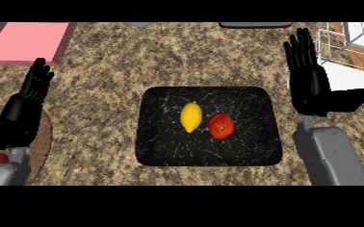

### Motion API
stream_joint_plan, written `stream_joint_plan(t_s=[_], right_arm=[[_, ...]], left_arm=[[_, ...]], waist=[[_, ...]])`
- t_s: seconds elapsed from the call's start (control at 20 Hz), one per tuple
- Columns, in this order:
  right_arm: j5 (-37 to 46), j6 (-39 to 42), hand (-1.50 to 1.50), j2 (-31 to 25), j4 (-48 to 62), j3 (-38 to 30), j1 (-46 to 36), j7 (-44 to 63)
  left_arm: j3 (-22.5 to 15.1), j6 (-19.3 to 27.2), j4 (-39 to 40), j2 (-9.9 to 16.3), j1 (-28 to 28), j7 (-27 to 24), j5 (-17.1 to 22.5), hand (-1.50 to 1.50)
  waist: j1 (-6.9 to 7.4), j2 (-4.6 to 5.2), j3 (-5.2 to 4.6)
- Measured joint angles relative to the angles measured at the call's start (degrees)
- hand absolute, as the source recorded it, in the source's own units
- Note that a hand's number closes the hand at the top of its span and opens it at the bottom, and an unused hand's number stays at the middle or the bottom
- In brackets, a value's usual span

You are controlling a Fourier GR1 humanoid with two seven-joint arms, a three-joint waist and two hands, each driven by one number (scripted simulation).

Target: Pick the lemon from the tray and place it in the tiered shelf

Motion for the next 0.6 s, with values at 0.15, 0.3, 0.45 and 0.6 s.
stream_joint_plan(t_s=[0.15, 0.3, 0.45, 0.6], right_arm=[[4.8, -4.8, 1.5, -1.2, -2.5, 1.2, 2.5, 2.3], [12.3, -10.7, 1.5, -4.7, -4.6, 2.1, 5.1, 5.2], [19.5, -15.6, 1.5, -8.9, -0.6, 2.1, 10.9, 11.5], [25.2, -21.9, -1.5, -7.0, -3.3, 4.8, 15.8, 19.2]], left_arm=[[-0.5, -0.6, 2.0, -0.8, 1.1, 3.3, 0.9, 0.0], [-1.3, -1.0, 4.7, -2.6, 4.0, 7.4, 3.1, 0.0], [-1.7, -1.4, 6.4, -4.3, 6.1, 10.0, 5.0, 0.0], [-2.5, -2.6, 7.5, -5.5, 6.9, 12.8, 6.7, 0.0]], waist=[[-0.23, -1.59, -0.04], [-1.24, -2.56, -0.28], [-2.68, -2.3, -0.8], [-2.22, -2.77, -0.54]])
